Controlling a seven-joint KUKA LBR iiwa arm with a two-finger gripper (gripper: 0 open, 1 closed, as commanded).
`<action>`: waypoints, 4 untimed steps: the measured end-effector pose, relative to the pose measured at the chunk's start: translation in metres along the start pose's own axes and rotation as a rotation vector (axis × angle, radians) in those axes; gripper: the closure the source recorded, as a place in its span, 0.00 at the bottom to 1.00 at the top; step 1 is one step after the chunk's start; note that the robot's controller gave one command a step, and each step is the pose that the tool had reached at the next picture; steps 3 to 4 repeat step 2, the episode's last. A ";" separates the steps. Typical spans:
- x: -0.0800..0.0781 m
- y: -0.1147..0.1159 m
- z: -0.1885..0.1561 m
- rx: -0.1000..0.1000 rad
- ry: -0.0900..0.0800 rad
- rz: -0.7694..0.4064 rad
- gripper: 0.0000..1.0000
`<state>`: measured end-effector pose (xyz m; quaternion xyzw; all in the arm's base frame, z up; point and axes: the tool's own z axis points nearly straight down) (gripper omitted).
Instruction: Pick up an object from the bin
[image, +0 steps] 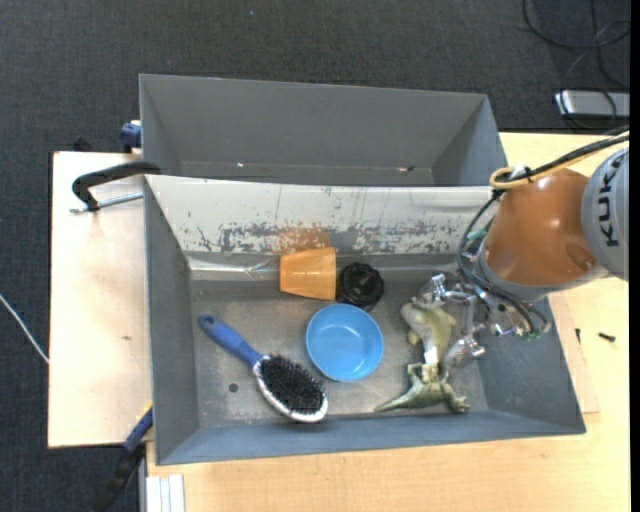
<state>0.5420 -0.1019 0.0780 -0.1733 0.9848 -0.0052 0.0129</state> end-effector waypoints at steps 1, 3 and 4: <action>-0.003 0.002 -0.001 -0.002 -0.008 -0.002 1.00; -0.009 0.000 -0.091 -0.009 0.010 -0.001 1.00; -0.009 0.000 -0.091 -0.009 0.010 -0.001 1.00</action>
Offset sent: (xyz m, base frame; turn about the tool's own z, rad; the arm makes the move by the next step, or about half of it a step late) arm 0.0000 0.0000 0.0000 0.0000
